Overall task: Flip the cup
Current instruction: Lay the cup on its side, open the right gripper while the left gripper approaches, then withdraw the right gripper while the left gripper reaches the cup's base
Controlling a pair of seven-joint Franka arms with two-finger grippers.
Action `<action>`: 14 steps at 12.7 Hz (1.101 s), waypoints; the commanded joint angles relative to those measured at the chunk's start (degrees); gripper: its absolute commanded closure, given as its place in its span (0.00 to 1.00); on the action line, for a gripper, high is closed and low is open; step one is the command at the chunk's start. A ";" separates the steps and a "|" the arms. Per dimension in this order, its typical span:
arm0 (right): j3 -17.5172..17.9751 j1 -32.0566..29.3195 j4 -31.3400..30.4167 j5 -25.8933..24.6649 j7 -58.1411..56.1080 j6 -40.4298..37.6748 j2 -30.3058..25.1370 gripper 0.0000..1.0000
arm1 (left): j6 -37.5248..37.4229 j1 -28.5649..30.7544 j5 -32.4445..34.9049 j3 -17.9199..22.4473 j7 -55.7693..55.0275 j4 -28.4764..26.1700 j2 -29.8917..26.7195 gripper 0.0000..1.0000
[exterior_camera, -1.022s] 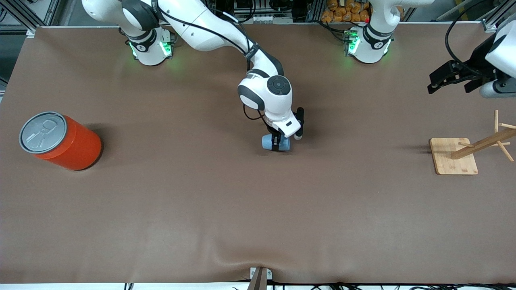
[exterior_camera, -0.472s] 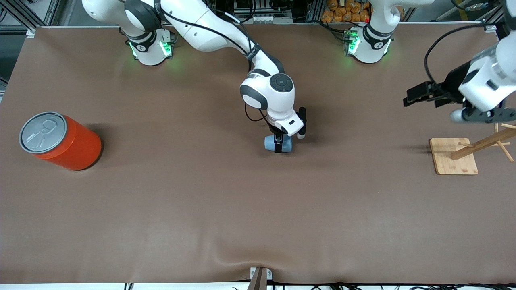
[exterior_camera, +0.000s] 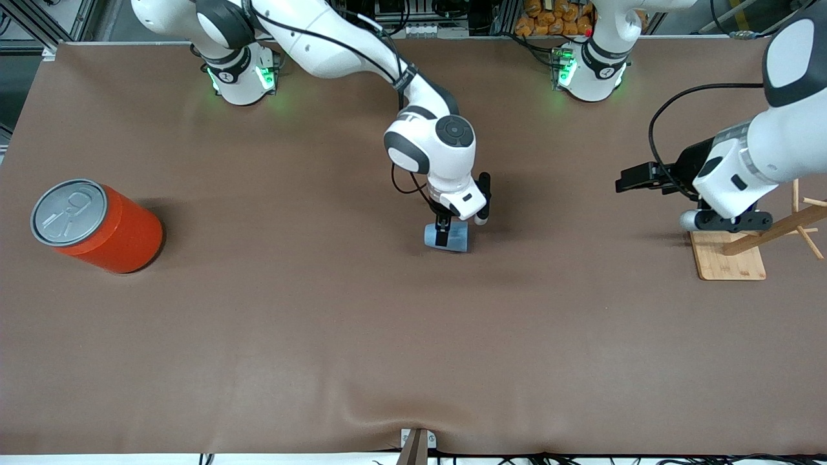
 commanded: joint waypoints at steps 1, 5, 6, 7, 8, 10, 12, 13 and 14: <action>0.71 -1.40 1.33 2.23 -0.05 -8.77 -6.74 0.00 | 0.45 -0.07 -2.69 0.06 0.11 -1.02 -0.08 0.00; 0.54 -8.15 1.25 5.91 0.73 -17.90 -14.66 0.00 | 6.31 -0.60 -9.36 -0.46 0.90 -8.65 0.00 0.00; 0.10 -10.96 1.07 9.15 4.13 -20.38 -16.42 0.00 | 9.56 -0.60 -10.16 -1.42 1.08 -11.37 0.00 0.00; 0.19 -14.99 0.98 11.35 8.95 -22.49 -17.31 0.00 | 13.59 -0.69 -10.61 -3.00 1.08 -13.83 0.35 0.00; 0.19 -17.56 0.98 11.38 13.00 -23.03 -18.53 0.00 | 16.15 -0.60 -11.05 -4.93 1.08 -14.73 2.27 0.00; 0.62 -25.71 0.63 10.94 21.09 -26.09 -20.73 0.00 | 19.50 -0.69 -14.63 -6.43 1.25 -14.56 6.84 0.00; 0.10 -31.44 0.89 9.89 21.66 -26.90 -21.18 0.00 | 23.20 -0.60 -17.19 -8.10 4.31 -14.56 10.53 0.00; 0.27 -37.56 1.16 10.49 21.66 -27.08 -21.01 0.00 | 23.99 -0.51 -19.81 -8.28 6.59 -14.56 12.46 0.00; 0.54 -42.41 1.25 10.76 21.66 -26.82 -20.83 0.00 | 24.09 -0.51 -22.54 -8.29 10.01 -14.56 14.31 0.00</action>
